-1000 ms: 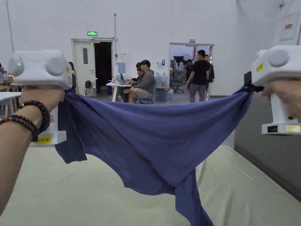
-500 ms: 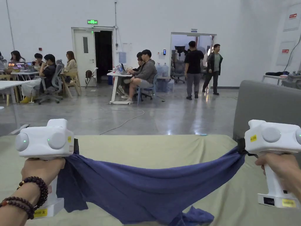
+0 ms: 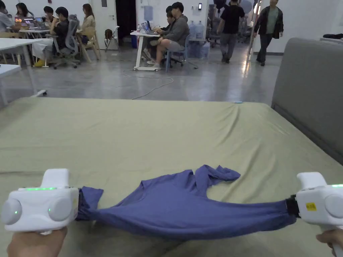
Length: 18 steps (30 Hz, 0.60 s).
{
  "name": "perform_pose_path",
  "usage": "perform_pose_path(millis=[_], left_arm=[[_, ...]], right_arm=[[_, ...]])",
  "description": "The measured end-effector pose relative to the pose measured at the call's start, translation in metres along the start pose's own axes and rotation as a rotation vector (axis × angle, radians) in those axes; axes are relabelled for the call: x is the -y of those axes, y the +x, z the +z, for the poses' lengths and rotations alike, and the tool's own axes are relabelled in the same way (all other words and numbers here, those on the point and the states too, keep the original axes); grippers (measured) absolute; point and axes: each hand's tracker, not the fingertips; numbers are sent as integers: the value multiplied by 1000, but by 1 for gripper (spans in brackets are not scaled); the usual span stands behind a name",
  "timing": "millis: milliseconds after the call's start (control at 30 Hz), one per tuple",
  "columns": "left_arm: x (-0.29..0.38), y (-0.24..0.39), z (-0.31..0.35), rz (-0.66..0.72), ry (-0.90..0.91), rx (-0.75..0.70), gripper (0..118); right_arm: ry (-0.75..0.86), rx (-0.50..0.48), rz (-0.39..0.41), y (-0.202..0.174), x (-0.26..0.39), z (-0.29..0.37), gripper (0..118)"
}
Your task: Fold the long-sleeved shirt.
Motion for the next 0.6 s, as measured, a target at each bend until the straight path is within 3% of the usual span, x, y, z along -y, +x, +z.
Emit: perform_pose_path(millis=[167, 367, 400, 433, 467, 500, 533, 567, 600], left_arm=[[72, -7, -7, -16, -131, -21, 3], [93, -13, -17, 8, -158, 12, 5], [92, -12, -17, 11, -156, 14, 14], [90, -13, -17, 19, -154, 27, 33], [85, -13, -14, 13, -159, 30, 60], [81, -12, -12, 0, -161, 29, 84], [79, -10, -6, -11, -157, 34, 89], [74, -9, 1, -22, -135, 41, 89], [68, -8, 7, -28, -95, 37, 89]], right_arm=[[-162, -26, -14, 11, 66, -28, 2], [-253, -30, -18, 12, 99, -57, 2], [-260, -30, -27, 12, 98, -58, 2], [-260, -32, -31, 12, 96, -57, 5], [-249, -32, -38, 11, 94, -49, 16], [-223, -30, -59, 11, 88, -43, 50], [-200, -29, -72, 12, 82, -37, 84], [-174, -34, -95, 12, 74, -30, 111], [-156, 2, -114, 8, 66, -19, 118]])
